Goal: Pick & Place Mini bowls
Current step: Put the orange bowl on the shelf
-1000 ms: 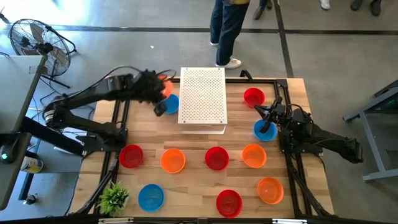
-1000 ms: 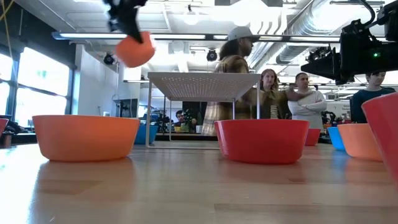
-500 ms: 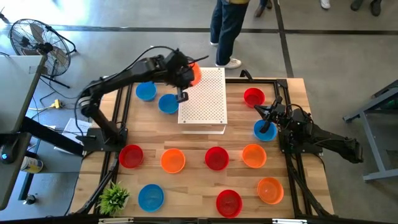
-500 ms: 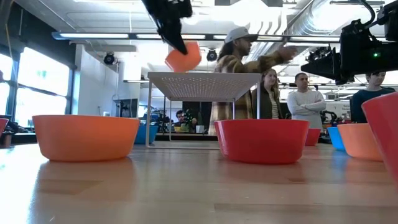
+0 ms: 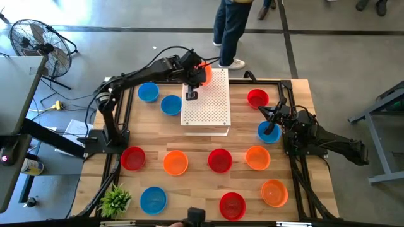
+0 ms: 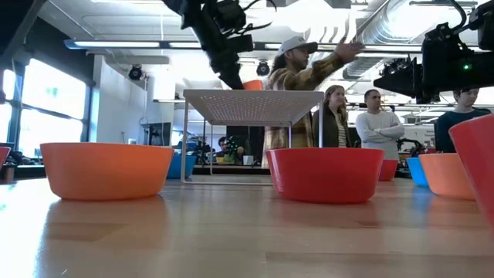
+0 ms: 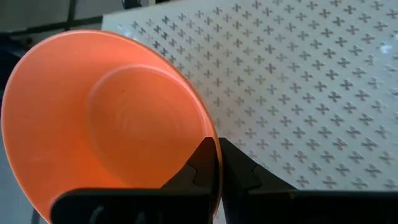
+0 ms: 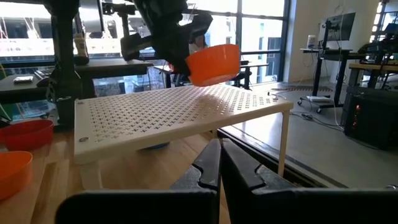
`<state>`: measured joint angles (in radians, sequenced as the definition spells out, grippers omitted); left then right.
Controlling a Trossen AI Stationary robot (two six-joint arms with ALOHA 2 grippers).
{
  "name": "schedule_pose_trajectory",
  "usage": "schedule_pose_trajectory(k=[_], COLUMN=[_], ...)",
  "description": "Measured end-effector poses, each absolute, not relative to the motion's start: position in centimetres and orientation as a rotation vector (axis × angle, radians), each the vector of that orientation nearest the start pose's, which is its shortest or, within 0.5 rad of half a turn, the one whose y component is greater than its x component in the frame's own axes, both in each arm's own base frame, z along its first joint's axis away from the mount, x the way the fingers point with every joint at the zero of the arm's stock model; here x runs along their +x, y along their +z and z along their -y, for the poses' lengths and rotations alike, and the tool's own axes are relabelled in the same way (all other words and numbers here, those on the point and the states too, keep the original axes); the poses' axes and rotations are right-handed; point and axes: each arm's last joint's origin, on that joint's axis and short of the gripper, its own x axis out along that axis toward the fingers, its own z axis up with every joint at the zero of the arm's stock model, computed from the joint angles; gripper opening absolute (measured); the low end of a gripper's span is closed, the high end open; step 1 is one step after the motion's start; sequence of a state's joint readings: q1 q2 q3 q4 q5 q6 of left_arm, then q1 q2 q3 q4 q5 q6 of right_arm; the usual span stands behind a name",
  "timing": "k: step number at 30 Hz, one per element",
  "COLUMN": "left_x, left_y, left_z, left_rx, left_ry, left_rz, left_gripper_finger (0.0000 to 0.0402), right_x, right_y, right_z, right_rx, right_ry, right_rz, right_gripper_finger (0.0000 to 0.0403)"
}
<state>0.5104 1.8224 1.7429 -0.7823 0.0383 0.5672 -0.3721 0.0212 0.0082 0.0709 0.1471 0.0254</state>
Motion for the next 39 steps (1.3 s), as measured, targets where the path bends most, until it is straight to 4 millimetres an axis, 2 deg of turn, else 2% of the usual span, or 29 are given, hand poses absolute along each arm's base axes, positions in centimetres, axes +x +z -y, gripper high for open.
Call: schedule_pose_trajectory(k=[7, 14, 26, 30, 39], left_x=[35.8, 35.8, 36.0, 36.2, 35.9], left_y=[31.1, 30.8, 30.6, 30.9, 33.9], left_z=[-20.1, -20.8, -20.4, -20.1, -19.9], left_rx=[0.341, 0.342, 0.350, 0.360, 0.354], left_ry=[0.217, 0.237, 0.263, 0.264, 0.247], left_rz=[-0.961, -0.959, -0.991, -0.981, -0.953], left_gripper_finger=[0.0000, 0.0002, 0.0052, 0.0059, 0.0096], right_x=[9.0, 9.0, 8.9, 8.9, 8.9], right_y=[17.2, 17.3, 17.5, 17.4, 17.5], right_z=[4.0, 4.0, 4.0, 4.0, 4.0], right_rx=[0.018, 0.016, 0.009, 0.009, 0.008], right_ry=[-0.518, -0.518, -0.537, -0.537, -0.537], right_rz=[0.070, 0.082, 0.095, 0.095, 0.103], right_gripper_finger=[0.0000, 0.0000, 0.0000, 0.0000, 0.0000])
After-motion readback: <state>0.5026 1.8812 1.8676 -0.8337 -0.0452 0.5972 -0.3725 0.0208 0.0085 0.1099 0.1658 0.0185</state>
